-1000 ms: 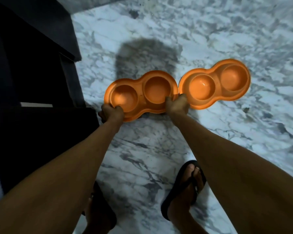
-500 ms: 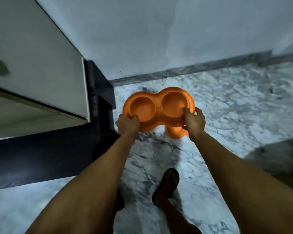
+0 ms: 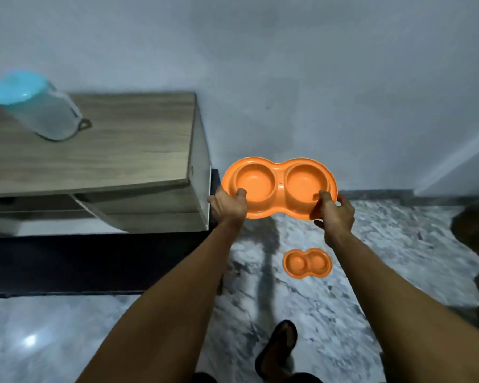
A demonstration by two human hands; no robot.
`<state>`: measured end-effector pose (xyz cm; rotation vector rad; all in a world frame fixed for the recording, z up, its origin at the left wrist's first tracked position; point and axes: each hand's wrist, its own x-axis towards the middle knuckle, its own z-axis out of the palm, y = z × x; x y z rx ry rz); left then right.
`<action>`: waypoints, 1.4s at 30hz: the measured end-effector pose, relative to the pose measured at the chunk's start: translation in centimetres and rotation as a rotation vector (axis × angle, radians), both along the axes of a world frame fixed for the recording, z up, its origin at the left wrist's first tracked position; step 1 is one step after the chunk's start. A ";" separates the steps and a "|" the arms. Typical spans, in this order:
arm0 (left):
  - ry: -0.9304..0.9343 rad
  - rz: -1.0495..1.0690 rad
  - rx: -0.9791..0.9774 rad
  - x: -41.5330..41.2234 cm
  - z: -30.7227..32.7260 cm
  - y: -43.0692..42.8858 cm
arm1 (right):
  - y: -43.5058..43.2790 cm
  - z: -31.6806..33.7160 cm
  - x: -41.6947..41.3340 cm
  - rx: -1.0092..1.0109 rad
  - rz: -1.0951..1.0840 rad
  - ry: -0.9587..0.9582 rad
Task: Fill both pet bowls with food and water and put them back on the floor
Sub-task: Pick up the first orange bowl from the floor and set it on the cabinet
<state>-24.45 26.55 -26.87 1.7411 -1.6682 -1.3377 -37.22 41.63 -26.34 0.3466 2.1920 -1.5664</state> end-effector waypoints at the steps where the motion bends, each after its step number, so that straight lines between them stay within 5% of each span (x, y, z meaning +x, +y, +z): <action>1: 0.022 0.012 -0.006 1.6 1.3 -0.6 | -0.7 1.0 1.4 -0.016 0.004 0.023; 22: 0.010 0.360 -0.136 39.8 9.6 -24.4 | -29.7 7.1 34.4 -0.135 0.431 0.093; 42: -0.111 0.379 -0.150 52.6 5.4 -53.9 | -59.3 6.1 46.5 -0.038 0.487 0.028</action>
